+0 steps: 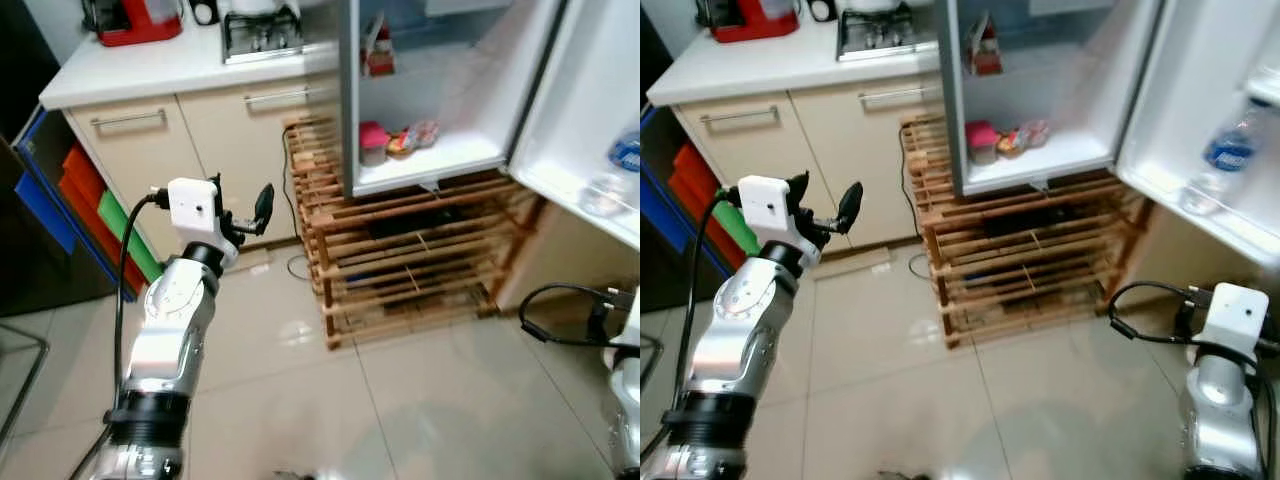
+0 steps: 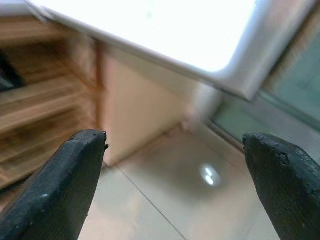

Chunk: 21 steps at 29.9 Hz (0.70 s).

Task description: Restocking fridge

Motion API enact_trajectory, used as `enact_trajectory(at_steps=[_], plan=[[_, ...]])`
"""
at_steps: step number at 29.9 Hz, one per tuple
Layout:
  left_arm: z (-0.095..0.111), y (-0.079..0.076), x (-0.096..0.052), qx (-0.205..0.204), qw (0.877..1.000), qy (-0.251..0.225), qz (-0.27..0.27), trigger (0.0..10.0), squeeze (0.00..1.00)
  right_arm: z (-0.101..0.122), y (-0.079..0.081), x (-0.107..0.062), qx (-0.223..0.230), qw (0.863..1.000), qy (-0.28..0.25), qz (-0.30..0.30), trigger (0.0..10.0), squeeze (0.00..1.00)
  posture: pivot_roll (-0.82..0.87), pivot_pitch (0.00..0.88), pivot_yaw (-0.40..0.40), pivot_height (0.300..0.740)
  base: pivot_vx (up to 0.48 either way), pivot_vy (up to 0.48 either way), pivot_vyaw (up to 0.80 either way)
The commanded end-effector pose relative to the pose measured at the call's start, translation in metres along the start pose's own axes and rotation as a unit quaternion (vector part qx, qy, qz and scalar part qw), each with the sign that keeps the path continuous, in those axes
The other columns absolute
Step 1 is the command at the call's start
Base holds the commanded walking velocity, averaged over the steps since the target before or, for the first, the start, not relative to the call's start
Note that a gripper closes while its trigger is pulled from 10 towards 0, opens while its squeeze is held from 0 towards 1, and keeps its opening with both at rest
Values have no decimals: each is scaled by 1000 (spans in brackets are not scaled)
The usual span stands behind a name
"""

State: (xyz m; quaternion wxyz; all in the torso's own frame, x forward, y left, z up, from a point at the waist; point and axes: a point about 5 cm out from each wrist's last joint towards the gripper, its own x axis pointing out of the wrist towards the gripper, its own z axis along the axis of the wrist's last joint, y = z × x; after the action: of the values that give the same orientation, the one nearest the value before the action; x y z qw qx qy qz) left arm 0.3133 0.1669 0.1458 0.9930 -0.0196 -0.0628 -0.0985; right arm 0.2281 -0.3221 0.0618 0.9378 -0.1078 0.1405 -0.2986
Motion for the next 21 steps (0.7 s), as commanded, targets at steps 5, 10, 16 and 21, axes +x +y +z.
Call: enact_trajectory(at_steps=[5,10,16,21], plan=[[-1,-4,5,-16,1000,4,14,10000,0,-65,-2,-17,-31,988,146,50,10000,0,-136,0,76,740,370,-258,0],[-19,5,9,-34,998,51,26,10000,0,-110,-35,-33,-7,966,256,-14,10000,0,-146,0,90,740,0,0,0],[-109,10,-16,-14,940,341,-24,10000,0,-119,-93,-30,-31,946,305,-108,10000,0,-149,0,100,740,0,0,0],[-145,22,-50,25,897,440,-45,10000,0,-86,-145,-13,-78,942,258,-200,10000,0,-162,0,114,740,0,0,0]])
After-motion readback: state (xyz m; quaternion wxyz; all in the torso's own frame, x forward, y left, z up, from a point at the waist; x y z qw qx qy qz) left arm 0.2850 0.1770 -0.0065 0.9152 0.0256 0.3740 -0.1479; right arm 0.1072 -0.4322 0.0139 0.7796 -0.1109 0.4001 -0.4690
